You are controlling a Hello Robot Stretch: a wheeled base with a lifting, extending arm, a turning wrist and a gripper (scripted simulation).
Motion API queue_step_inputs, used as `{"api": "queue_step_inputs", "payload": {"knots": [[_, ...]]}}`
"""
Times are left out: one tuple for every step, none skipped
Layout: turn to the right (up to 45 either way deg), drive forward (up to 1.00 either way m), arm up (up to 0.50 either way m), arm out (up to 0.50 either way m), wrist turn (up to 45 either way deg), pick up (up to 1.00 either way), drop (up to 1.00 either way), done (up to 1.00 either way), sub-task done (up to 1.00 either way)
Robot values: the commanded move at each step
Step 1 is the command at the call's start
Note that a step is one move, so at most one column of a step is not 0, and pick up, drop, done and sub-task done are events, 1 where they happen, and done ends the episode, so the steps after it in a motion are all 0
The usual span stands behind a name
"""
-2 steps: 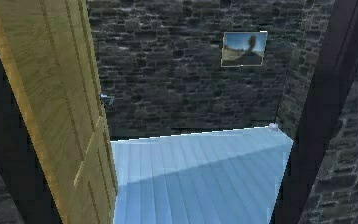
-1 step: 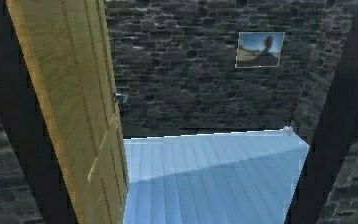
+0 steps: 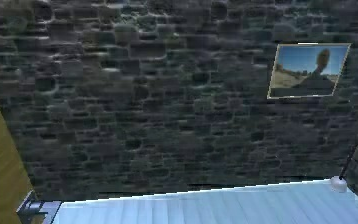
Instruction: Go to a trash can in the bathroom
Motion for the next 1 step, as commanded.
{"api": "queue_step_inputs", "payload": {"knots": [[45.0, 0.00, 0.00, 0.00, 0.0, 0.00, 0.00, 0.00, 0.00]]}}
